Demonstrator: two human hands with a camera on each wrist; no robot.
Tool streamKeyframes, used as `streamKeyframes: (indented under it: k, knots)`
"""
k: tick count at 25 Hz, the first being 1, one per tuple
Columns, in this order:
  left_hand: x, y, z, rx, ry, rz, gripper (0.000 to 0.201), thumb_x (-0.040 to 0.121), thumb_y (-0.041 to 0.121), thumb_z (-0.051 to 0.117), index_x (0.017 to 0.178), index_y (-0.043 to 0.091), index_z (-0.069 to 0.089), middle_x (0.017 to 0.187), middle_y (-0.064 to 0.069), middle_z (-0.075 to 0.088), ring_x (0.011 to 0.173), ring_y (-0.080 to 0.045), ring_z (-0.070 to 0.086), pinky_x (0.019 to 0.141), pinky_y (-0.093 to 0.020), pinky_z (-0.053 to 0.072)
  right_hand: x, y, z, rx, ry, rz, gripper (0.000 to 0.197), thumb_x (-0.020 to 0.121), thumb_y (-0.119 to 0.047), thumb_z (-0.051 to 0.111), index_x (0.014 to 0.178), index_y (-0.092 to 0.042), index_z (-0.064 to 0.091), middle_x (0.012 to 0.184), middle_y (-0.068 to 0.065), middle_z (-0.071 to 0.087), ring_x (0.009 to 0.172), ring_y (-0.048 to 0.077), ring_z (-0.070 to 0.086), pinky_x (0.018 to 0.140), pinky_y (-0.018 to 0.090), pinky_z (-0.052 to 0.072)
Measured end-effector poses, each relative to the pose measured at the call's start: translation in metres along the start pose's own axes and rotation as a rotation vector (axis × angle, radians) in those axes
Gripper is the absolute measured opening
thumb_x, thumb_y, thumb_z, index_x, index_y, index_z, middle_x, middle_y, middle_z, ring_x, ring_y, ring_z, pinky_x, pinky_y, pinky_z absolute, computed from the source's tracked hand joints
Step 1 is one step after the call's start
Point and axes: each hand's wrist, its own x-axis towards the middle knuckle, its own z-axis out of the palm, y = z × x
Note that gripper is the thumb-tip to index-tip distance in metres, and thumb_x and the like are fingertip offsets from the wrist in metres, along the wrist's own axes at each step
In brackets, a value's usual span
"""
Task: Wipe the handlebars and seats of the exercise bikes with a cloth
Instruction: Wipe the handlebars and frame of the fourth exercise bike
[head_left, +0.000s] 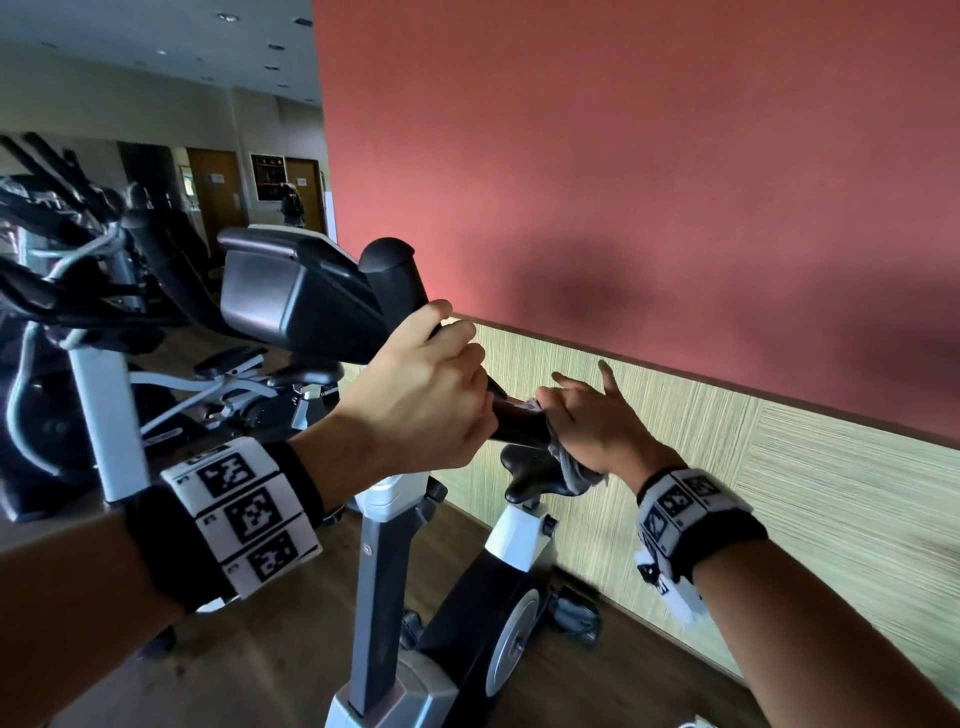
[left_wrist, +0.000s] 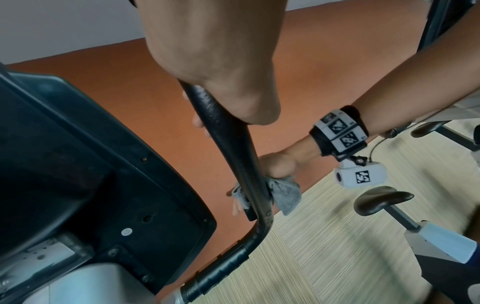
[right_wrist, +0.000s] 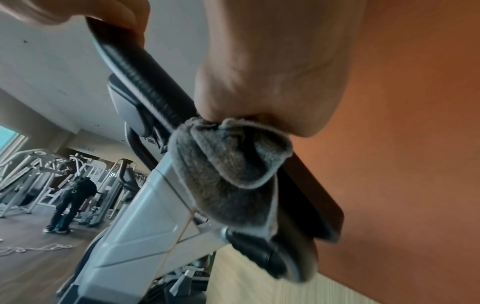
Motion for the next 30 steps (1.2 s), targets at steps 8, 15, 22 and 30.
streamKeyframes:
  k: [8, 15, 22, 30]
  knots:
    - [-0.003, -0.002, 0.003, 0.003, -0.011, 0.037, 0.039, 0.093, 0.028, 0.046, 0.063, 0.008, 0.062, 0.063, -0.006, 0.055, 0.073, -0.027, 0.049, 0.096, -0.043, 0.038, -0.015, -0.016, 0.051, 0.141, 0.516, 0.046, 0.041, 0.100, -0.031, 0.017, 0.085, -0.019, 0.053, 0.091, 0.002, 0.064, 0.102, 0.027, 0.061, 0.119, 0.057, 0.026]
    - [0.004, 0.001, 0.003, 0.005, -0.010, -0.001, 0.031, 0.084, 0.024, 0.047, 0.059, 0.010, 0.060, 0.058, -0.004, 0.052, 0.069, -0.026, 0.047, 0.090, -0.041, 0.037, -0.007, -0.068, 0.052, 0.495, 0.790, 0.161, 0.032, 0.104, -0.022, 0.029, 0.076, -0.026, 0.044, 0.074, -0.012, 0.054, 0.077, 0.015, 0.054, 0.120, 0.022, 0.009]
    - [0.000, 0.000, 0.005, -0.022, 0.030, 0.014, 0.039, 0.091, 0.023, 0.042, 0.059, 0.009, 0.059, 0.059, -0.005, 0.052, 0.069, -0.026, 0.046, 0.092, -0.042, 0.039, -0.013, -0.028, 0.031, 0.199, 0.397, 0.001, 0.040, 0.104, -0.031, 0.013, 0.075, -0.025, 0.040, 0.069, -0.009, 0.054, 0.090, 0.022, 0.066, 0.126, 0.051, 0.009]
    - [0.000, 0.002, 0.006, -0.002, 0.015, 0.000, 0.038, 0.089, 0.024, 0.042, 0.060, 0.009, 0.061, 0.058, -0.005, 0.053, 0.070, -0.026, 0.046, 0.095, -0.042, 0.038, 0.018, -0.026, -0.005, -0.003, -0.100, 0.184, 0.028, 0.107, -0.025, 0.025, 0.090, -0.022, 0.046, 0.094, 0.002, 0.057, 0.105, 0.026, 0.058, 0.121, 0.054, 0.013]
